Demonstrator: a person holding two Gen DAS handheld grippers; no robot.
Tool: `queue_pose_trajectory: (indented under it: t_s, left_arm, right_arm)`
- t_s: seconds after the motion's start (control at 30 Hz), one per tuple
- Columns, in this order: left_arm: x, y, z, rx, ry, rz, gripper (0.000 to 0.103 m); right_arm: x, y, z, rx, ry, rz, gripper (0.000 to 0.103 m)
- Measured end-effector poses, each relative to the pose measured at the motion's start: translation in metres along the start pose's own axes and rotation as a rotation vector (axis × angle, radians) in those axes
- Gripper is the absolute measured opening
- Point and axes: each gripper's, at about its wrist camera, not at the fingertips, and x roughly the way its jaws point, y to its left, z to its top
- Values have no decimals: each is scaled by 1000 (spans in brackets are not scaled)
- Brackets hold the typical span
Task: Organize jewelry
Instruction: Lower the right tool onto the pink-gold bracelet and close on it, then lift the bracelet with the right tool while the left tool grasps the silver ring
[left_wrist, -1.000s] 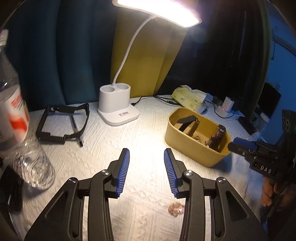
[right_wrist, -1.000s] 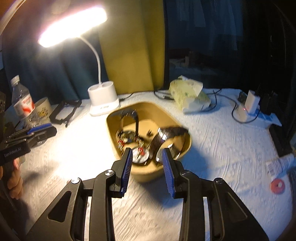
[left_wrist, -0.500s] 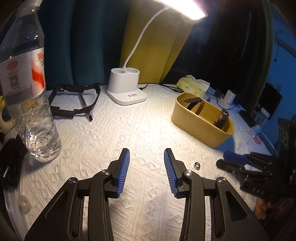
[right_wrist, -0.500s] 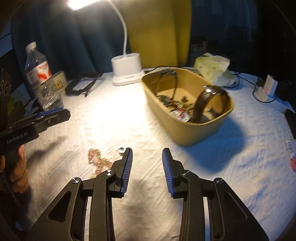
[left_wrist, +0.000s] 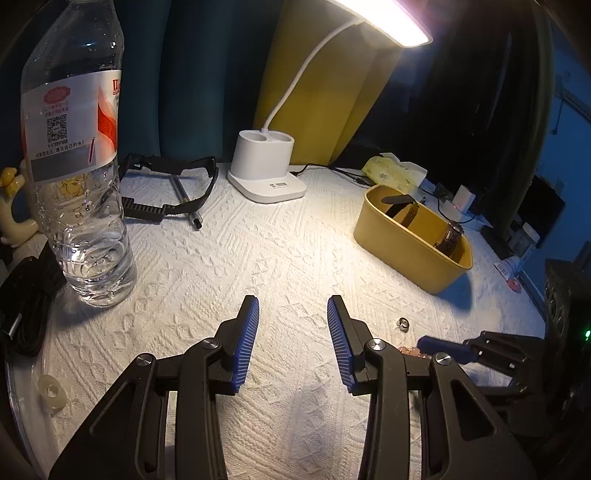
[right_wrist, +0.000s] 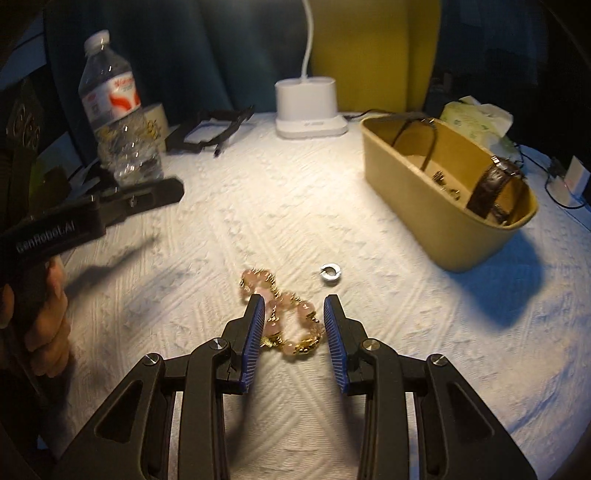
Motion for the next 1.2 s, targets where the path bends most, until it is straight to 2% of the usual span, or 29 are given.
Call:
queue_pose_trajectory:
  t_s: [0.17,0.23,0.27,0.4,0.47,0.67,0.93,1.2]
  left_arm:
    - [1,-1,0,3,9,3,41]
    - [2,-1,0,5,13,5,41]
    - [2,-2,0,7,15,7,41]
    - [5,-3,-1,12,25,16,41]
    - [7,-4,-1,16,30,21,41]
    - [12,-14,1,32,47,17,41]
    - [22,-49,1,102,78,-14,41]
    - [46,-86,-3,169,140,-30,41]
  right_arm:
    - [-1,2,-1,-16,1,-12,33]
    - [-2,6,-1,-37,0,-22,26]
    - [-1,7,-1,-49,5,-28,17]
    - [-5,5,-3,-53,-2,-26,16]
    - [-10,1,-3,-49,-20,-28,9]
    - [-23,-23,-4,-4,-55,-52,9]
    - [-40,-52,-11,56,-101,-51,9]
    - [-50,-81,-21,114,-129,-35,9]
